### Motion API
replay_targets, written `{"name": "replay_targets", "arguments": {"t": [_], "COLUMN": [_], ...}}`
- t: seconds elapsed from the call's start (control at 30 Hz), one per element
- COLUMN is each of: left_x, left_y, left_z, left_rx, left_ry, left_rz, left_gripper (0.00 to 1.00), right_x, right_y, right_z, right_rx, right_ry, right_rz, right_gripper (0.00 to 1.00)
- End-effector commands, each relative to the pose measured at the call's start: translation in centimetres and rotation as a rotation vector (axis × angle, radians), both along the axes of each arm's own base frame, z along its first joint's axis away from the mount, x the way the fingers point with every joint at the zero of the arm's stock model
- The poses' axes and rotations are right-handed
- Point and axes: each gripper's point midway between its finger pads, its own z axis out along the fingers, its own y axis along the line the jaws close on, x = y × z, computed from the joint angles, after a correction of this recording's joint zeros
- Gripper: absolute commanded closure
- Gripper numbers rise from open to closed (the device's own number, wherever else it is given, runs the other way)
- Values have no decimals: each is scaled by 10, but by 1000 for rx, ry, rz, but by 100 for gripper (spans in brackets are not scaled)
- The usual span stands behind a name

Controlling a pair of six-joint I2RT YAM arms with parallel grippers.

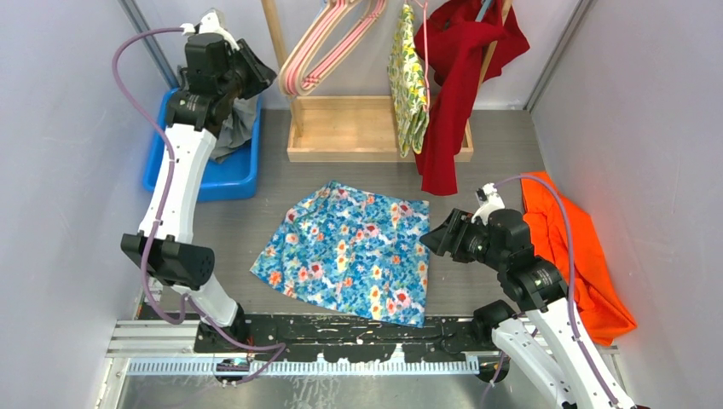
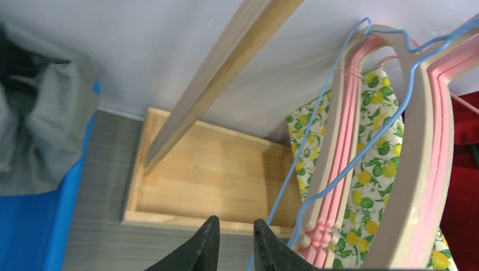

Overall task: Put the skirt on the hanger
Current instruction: Pick up the hanger from the clothesline.

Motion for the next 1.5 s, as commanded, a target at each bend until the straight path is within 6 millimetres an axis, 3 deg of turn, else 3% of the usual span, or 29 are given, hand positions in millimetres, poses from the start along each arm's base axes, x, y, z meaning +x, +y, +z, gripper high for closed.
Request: {"name": "replay_targets", "arguments": {"t": [0.0, 0.17, 0.33, 0.43, 0.63, 0.87, 1.2, 1.47], "left_x": [-42, -85, -120, -126, -112, -80, -86, -78], "left_y": [33, 29, -21, -53, -96, -93, -85, -79], "left_z": [53, 85, 113, 112, 90, 72, 94, 86], "left_rx": [53, 55, 3, 27, 100, 237, 269, 318], "left_ry": [-117, -203, -305, -315, -282, -247, -316, -295], "left_rz": [126, 56, -202, -302, -372, -275, -263, -231], "left_gripper": [71, 71, 70, 70, 70, 70, 70, 70], "right_x": [1, 3, 5, 5, 1, -4, -3, -1], "right_y": [3, 6, 9, 12, 11, 8, 8, 8], "right_z": [11, 9, 10, 12, 16, 17, 10, 7], "right_rx": [21, 33, 53, 66, 76, 67, 56, 51], "right_ry": [-46, -38, -40, -40, -47, -52, -45, -40], "right_rz": [18, 22, 26, 30, 31, 32, 33, 37], "right_gripper": [34, 34, 34, 34, 34, 34, 33, 33]}}
